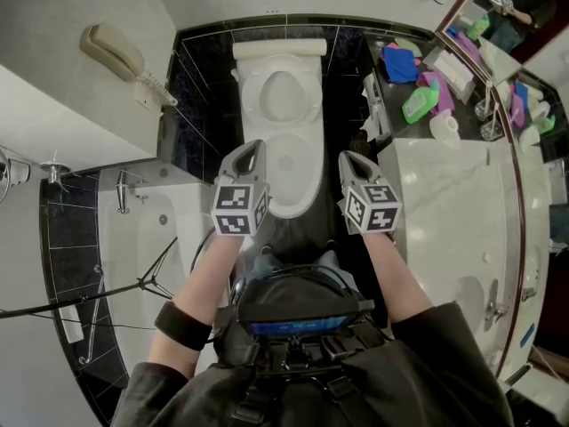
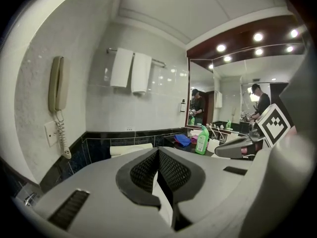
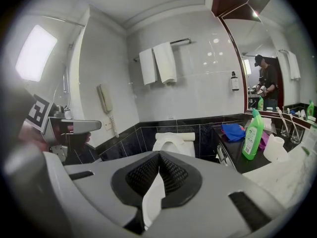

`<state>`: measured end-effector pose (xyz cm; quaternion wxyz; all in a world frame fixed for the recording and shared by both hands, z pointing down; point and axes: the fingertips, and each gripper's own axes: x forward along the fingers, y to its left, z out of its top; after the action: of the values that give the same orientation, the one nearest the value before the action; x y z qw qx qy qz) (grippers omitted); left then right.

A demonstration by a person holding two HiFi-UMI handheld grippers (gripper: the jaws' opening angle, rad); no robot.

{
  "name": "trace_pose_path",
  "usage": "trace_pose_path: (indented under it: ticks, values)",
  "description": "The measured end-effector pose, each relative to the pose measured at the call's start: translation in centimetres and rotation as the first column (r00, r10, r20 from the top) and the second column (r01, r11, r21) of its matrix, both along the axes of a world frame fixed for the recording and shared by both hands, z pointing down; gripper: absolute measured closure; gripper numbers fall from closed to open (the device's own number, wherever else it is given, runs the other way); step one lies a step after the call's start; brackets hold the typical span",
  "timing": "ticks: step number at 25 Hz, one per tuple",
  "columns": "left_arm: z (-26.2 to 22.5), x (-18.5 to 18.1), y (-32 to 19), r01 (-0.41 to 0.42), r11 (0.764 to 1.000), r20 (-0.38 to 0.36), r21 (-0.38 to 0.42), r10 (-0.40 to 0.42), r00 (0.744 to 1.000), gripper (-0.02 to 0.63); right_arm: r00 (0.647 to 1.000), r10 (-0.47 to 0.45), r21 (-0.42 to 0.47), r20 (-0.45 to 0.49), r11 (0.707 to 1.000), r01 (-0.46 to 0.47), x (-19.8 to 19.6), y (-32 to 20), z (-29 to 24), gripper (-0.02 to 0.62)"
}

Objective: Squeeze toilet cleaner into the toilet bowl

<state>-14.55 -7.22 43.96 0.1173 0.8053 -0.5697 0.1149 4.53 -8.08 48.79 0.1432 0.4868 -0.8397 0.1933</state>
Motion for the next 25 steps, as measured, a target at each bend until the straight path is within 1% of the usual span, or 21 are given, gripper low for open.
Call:
trace_pose_path:
  ticks: [7,11,13,15,16,17,19,21,24,25]
  values:
    - [0.3,0.6,-0.9,-0.111,0.994,0.006,0.009,0.111,0.994,0.603,0.996,0.090,0.003,0.012,0.996,-0.090,0.0,1.1,1.1,0.570]
    - [1.0,1.5,-1.6,-0.164,0.986,-0.002,-0.005,0.164,0.986,0.603,0.984,0.176,0.004,0.000,0.984,-0.176,1.9,0.8,2.0,0.551]
    - [1.3,2.5,-2.0,-0.179,0.984,-0.009,-0.020,0.179,0.984,0.601,0.977,0.213,0.004,0.004,0.977,-0.213,3.7,0.3,2.5,0.538]
    - [1.3,4.6,-2.7,-0.200,0.979,-0.016,-0.030,0.200,0.980,0.603,0.970,0.242,0.006,0.000,0.970,-0.242,6.4,-0.7,3.1,0.523]
    - [1.4,5.8,-3.3,-0.207,0.978,-0.019,-0.031,0.207,0.978,0.603,0.967,0.254,0.003,-0.004,0.967,-0.254,7.9,-1.5,3.6,0.483]
    - [1.6,6.9,-4.0,-0.210,0.977,-0.022,-0.031,0.210,0.978,0.601,0.965,0.263,-0.001,-0.007,0.965,-0.263,9.4,-2.3,4.1,0.459]
    - [2.2,9.3,-5.4,-0.211,0.977,-0.026,-0.035,0.210,0.977,0.601,0.962,0.273,-0.006,-0.013,0.962,-0.273,12.3,-4.2,5.0,0.458]
    - [3.2,11.7,-6.8,-0.210,0.977,-0.026,-0.044,0.209,0.978,0.601,0.961,0.276,-0.011,-0.022,0.961,-0.276,14.9,-6.2,5.8,0.388]
    - [4.4,16.2,-9.1,-0.238,0.969,-0.024,-0.062,0.237,0.971,0.601,0.956,0.289,-0.021,-0.046,0.957,-0.291,18.9,-8.8,7.9,0.332]
    - [4.7,17.9,-9.9,-0.252,0.966,-0.024,-0.066,0.250,0.968,0.601,0.954,0.293,-0.019,-0.059,0.956,-0.294,20.4,-9.6,8.6,0.300]
